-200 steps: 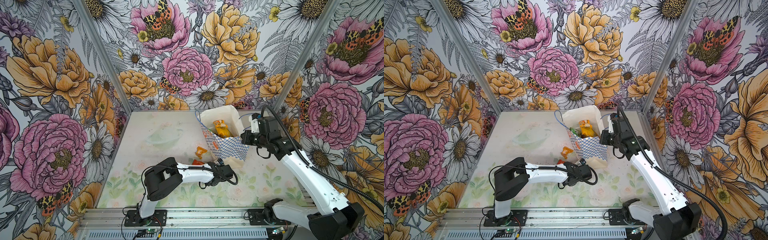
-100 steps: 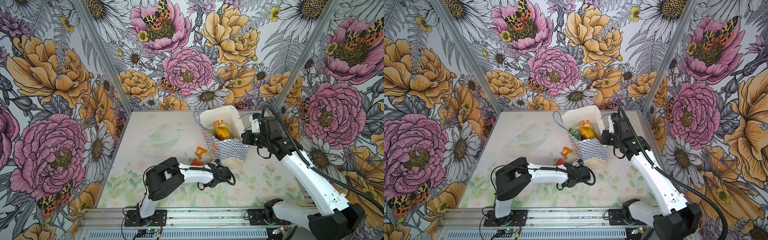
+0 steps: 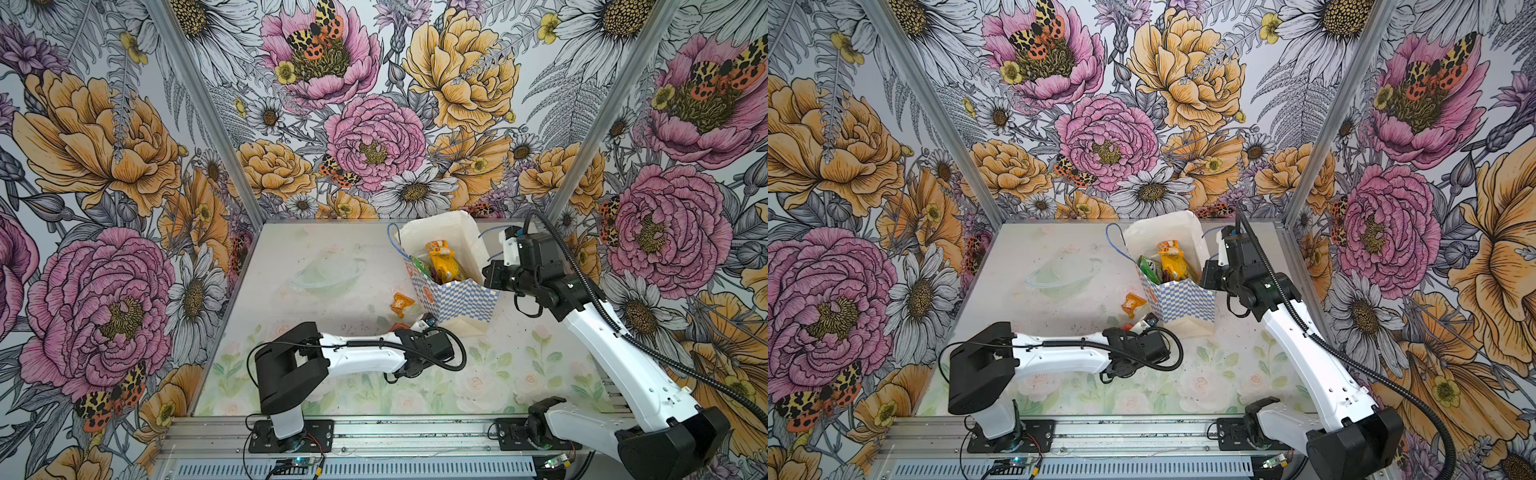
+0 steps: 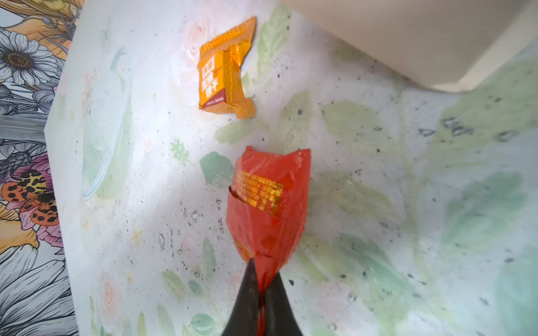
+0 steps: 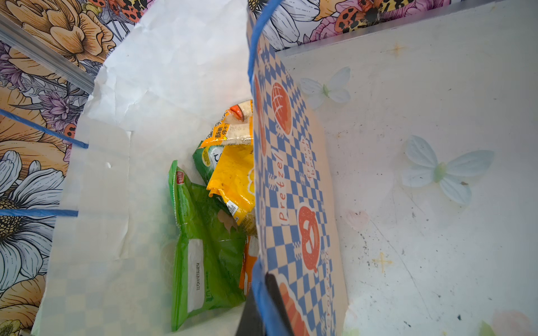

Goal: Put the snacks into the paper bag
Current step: 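Close the left gripper on the red candy packet and lift it, then carry the red candy packet with the left gripper over the paper bag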

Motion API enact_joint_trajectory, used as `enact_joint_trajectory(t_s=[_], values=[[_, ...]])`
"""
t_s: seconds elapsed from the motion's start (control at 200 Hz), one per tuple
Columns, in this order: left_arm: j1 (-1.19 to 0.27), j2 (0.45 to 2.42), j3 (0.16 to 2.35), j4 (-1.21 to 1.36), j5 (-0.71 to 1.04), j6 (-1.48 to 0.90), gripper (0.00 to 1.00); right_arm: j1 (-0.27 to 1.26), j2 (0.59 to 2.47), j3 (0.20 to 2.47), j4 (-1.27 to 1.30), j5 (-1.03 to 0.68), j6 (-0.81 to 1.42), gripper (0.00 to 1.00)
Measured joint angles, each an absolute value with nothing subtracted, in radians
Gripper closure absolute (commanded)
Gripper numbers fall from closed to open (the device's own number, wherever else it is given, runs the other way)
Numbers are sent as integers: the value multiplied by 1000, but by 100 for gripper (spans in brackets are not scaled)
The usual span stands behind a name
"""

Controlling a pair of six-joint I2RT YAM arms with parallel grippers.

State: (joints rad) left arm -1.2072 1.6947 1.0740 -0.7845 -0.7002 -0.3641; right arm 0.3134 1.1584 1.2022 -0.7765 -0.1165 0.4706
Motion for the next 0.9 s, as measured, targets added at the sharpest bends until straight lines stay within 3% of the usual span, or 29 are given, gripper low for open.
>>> enact_joint_trajectory(t_s=[0.48,0.901], values=[[-1220,1302,922,-656,-659,-364,100,313,1155,1199,-774,-117,470,100],[-1220,1127,989,-630,-635,-314,100,313,1154,1199,-774,-117,471,100]])
